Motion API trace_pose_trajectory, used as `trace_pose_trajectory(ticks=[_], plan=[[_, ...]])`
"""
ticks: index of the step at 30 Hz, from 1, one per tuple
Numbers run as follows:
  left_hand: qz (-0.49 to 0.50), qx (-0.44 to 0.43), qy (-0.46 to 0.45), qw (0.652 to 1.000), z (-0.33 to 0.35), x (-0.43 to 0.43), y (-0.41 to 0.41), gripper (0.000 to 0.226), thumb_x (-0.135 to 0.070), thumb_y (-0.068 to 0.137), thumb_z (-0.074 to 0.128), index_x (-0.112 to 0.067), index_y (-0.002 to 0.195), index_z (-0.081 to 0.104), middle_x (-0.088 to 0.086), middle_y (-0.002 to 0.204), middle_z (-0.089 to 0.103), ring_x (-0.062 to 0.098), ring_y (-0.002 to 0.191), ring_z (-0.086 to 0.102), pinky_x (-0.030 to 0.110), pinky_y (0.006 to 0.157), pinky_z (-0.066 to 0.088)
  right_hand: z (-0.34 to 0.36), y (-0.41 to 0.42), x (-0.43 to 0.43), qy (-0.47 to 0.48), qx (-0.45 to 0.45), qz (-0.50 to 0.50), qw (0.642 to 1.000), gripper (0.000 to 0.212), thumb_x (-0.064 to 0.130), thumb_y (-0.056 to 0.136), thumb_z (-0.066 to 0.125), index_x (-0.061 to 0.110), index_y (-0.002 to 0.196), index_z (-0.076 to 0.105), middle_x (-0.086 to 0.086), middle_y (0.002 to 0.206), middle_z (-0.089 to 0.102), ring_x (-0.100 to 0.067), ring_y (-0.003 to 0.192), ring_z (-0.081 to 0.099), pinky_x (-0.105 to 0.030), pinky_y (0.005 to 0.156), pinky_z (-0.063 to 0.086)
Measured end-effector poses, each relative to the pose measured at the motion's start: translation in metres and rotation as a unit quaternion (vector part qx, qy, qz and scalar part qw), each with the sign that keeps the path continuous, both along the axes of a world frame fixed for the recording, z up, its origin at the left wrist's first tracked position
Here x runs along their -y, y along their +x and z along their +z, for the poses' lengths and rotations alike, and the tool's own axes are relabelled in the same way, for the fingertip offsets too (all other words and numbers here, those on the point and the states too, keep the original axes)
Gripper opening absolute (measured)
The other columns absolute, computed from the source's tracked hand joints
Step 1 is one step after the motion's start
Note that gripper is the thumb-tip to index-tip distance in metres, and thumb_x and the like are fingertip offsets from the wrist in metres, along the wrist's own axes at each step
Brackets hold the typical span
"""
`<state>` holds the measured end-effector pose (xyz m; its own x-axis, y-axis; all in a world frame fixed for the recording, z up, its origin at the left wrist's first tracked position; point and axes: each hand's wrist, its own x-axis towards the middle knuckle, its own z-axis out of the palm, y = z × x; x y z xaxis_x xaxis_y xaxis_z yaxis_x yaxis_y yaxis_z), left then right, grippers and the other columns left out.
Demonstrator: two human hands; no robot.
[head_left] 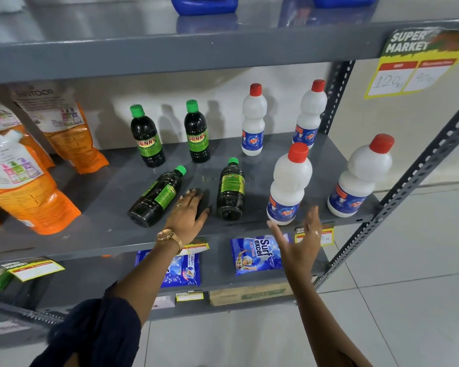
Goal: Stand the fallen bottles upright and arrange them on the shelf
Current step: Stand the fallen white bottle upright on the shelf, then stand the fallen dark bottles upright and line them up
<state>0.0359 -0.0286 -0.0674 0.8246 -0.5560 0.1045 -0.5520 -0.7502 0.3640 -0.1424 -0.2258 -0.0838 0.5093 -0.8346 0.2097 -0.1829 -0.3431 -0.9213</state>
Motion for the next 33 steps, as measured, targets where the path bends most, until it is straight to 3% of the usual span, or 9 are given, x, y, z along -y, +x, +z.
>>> trace_pose_trajectory(ticks=[4, 7, 10, 14, 17, 22, 25, 28, 33], plan=[[-0.043, 0.108, -0.044, 0.992, 0.013, -0.023, -0.015, 0.053, -0.042, 0.086, 0.045, -0.013, 0.131, 0.046, 0.013, 0.141, 0.046, 0.03, 0.136, 0.033, 0.049, 0.114, 0.026, 0.014, -0.026, -0.062, -0.244, -0.049, 0.165, 0.954, 0.052, 0.063, 0.086, 0.046, 0.017, 0.105, 0.06, -0.002, 0.098, 0.06, -0.009, 0.092, 0.047, -0.027, 0.087, 0.041], [-0.01, 0.17, -0.108, 0.979, 0.035, -0.054, -0.006, 0.042, -0.033, 0.086, 0.05, -0.012, 0.123, 0.054, 0.013, 0.133, 0.054, 0.032, 0.13, 0.041, 0.052, 0.111, 0.03, 0.037, 0.018, -0.078, -0.178, -0.107, 0.185, 0.96, 0.06, 0.063, 0.084, 0.05, 0.017, 0.122, 0.054, -0.004, 0.119, 0.055, -0.013, 0.108, 0.045, -0.032, 0.095, 0.038], [0.061, 0.102, -0.169, 0.978, 0.047, -0.099, 0.028, 0.039, -0.031, 0.09, 0.042, -0.013, 0.121, 0.055, 0.016, 0.127, 0.058, 0.033, 0.126, 0.046, 0.049, 0.105, 0.038, 0.049, 0.083, -0.065, -0.113, -0.206, 0.112, 0.966, 0.078, 0.065, 0.08, 0.054, 0.002, 0.126, 0.047, -0.02, 0.126, 0.053, -0.036, 0.117, 0.048, -0.042, 0.099, 0.036], [0.12, -0.004, -0.137, 0.983, 0.027, -0.152, 0.071, 0.038, -0.018, 0.091, 0.042, -0.004, 0.124, 0.052, 0.022, 0.128, 0.057, 0.037, 0.12, 0.052, 0.046, 0.103, 0.04, 0.059, 0.138, -0.044, 0.03, -0.332, 0.109, 0.936, 0.096, 0.076, 0.068, 0.052, 0.002, 0.128, 0.051, -0.022, 0.129, 0.055, -0.038, 0.118, 0.051, -0.043, 0.095, 0.039], [0.089, -0.05, -0.034, 0.994, 0.003, -0.162, 0.085, 0.046, -0.021, 0.091, 0.045, -0.001, 0.132, 0.044, 0.026, 0.141, 0.041, 0.042, 0.133, 0.035, 0.049, 0.113, 0.026, 0.061, 0.15, -0.053, 0.075, -0.29, 0.102, 0.949, 0.078, 0.06, 0.07, 0.066, 0.003, 0.123, 0.056, -0.018, 0.119, 0.062, -0.034, 0.107, 0.059, -0.037, 0.084, 0.044], [0.082, 0.004, -0.02, 0.996, -0.006, -0.156, 0.081, 0.064, -0.043, 0.087, 0.023, -0.003, 0.132, 0.045, 0.024, 0.143, 0.04, 0.039, 0.136, 0.031, 0.049, 0.115, 0.019, 0.055, 0.161, -0.079, 0.047, -0.228, 0.022, 0.972, 0.069, 0.049, 0.068, 0.076, 0.0, 0.112, 0.057, -0.02, 0.11, 0.064, -0.04, 0.101, 0.061, -0.041, 0.08, 0.048], [0.076, 0.016, -0.024, 0.997, -0.008, -0.16, 0.084, 0.065, -0.045, 0.087, 0.022, -0.006, 0.133, 0.044, 0.022, 0.144, 0.041, 0.037, 0.137, 0.03, 0.046, 0.116, 0.017, 0.052, 0.172, -0.097, 0.017, -0.044, 0.017, 0.999, 0.062, 0.039, 0.071, 0.077, 0.005, 0.116, 0.05, -0.015, 0.105, 0.064, -0.033, 0.093, 0.062, -0.041, 0.078, 0.051], [0.074, 0.028, -0.03, 0.996, -0.008, -0.159, 0.084, 0.067, -0.046, 0.085, 0.02, -0.006, 0.133, 0.044, 0.022, 0.142, 0.043, 0.038, 0.135, 0.033, 0.046, 0.115, 0.019, 0.044, 0.188, -0.107, 0.01, 0.095, 0.024, 0.995, 0.069, 0.028, 0.071, 0.079, 0.013, 0.126, 0.041, -0.012, 0.117, 0.057, -0.028, 0.105, 0.057, -0.047, 0.092, 0.048], [0.076, 0.038, -0.026, 0.996, -0.007, -0.156, 0.086, 0.067, -0.046, 0.085, 0.019, -0.006, 0.133, 0.044, 0.021, 0.142, 0.043, 0.038, 0.135, 0.033, 0.044, 0.114, 0.017, 0.04, 0.208, -0.097, 0.013, 0.1, 0.021, 0.995, 0.075, 0.021, 0.064, 0.086, 0.012, 0.127, 0.046, -0.007, 0.124, 0.049, -0.032, 0.121, 0.046, -0.052, 0.104, 0.039]])
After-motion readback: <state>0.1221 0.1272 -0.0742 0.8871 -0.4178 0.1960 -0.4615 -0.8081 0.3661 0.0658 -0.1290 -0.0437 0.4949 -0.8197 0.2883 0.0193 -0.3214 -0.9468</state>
